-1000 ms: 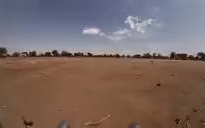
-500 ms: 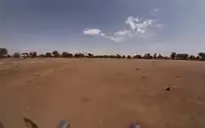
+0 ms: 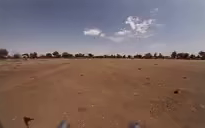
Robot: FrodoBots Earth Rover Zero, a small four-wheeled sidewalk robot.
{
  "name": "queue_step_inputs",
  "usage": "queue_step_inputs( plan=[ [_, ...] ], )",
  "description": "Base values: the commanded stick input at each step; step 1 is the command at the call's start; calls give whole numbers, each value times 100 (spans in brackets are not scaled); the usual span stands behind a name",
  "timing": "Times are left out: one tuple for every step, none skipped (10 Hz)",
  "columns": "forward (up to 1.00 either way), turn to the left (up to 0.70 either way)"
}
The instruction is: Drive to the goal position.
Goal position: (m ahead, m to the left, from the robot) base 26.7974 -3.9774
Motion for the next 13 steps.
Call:
queue_step_inputs(
  plan=[
    [13,0],
    [63,0],
    [70,0],
    [70,0],
    [70,0],
    [70,0],
    [70,0],
    [70,0],
    [70,0],
    [70,0],
    [70,0],
    [70,0],
    [70,0]
  ],
)
